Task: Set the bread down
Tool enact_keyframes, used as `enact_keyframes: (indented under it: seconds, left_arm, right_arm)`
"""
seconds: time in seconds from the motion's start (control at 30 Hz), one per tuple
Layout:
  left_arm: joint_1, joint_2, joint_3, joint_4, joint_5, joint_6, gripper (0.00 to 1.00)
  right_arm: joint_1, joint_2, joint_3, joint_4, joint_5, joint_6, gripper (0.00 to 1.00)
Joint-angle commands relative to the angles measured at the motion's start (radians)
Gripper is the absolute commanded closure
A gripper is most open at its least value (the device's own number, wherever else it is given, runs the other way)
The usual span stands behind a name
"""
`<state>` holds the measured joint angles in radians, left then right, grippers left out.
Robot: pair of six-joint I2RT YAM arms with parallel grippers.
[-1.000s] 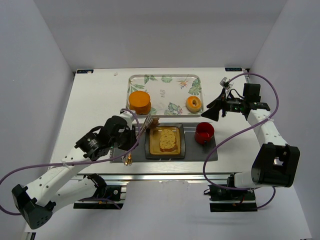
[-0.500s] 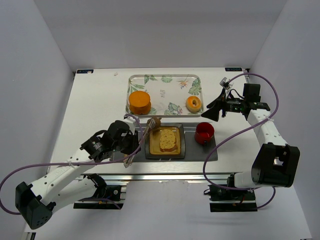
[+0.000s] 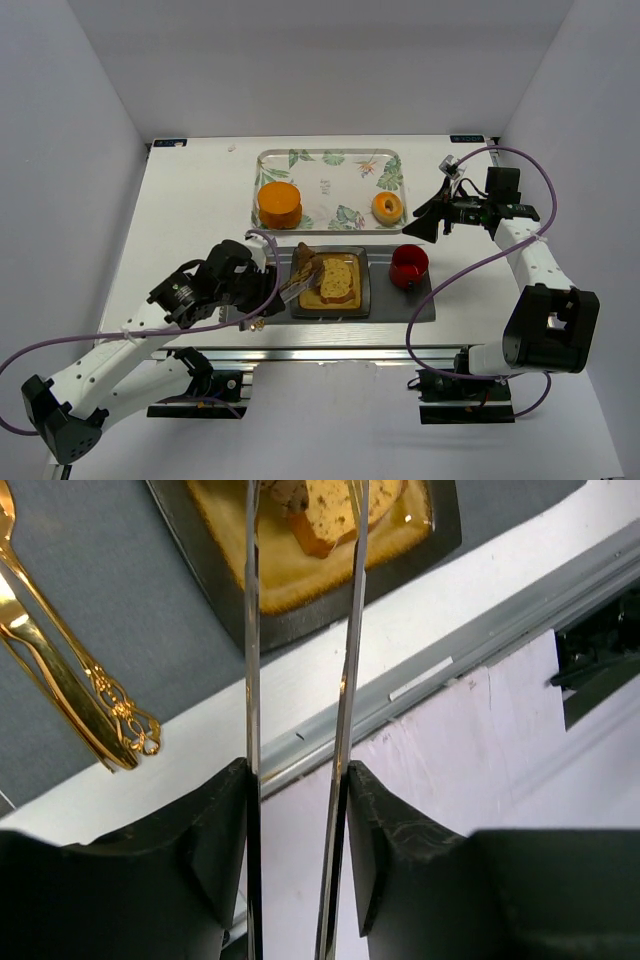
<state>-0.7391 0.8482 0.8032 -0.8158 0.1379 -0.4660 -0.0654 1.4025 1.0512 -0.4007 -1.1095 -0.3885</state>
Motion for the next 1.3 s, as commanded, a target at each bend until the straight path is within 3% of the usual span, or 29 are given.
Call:
enact_keyframes:
  seconds: [0.0,0.3,0.47,0.63,0.87,1.03,1.13,1.27]
  left_arm:
    - [-0.003,-0.026,0.042,-0.031,0.045,-0.005,0.48]
    - [-0.003,-0.052,0.083,-0.034,0.017,-0.025,0.49]
    - [-0.003,-0.070,0.132,-0.007,-0.009,-0.057,0.64]
    - [-0.003,-0.019,0.177,0.082,-0.001,-0.091,0.63]
    - [0.007,0.336,0.341,0.338,-0.029,-0.094,0.44]
    - [0.081,0.689,0.511,0.461,0.055,-0.138,0.42]
    - [0.109,0.871,0.652,0.437,0.093,-0.134,0.41]
    - [0.144,1.021,0.760,0.442,0.156,-0.146,0.40]
  right_arm:
    - [-0.005,0.003,0.038,0.016,-0.023,0.004,0.11]
    - [-0.005,-0.005,0.032,0.011,-0.023,-0.001,0.11]
    - [-0.005,-0.002,0.033,0.011,-0.027,-0.001,0.11]
    - [-0.005,0.000,0.032,0.011,-0.027,-0.001,0.11]
    - [-0.005,-0.014,0.038,0.051,-0.007,0.048,0.10]
    - [-0.011,-0.057,0.015,0.132,0.053,0.143,0.11]
    - [-0.020,-0.066,0.015,0.134,0.068,0.155,0.11]
    - [-0.034,-0.076,0.001,0.140,0.066,0.158,0.11]
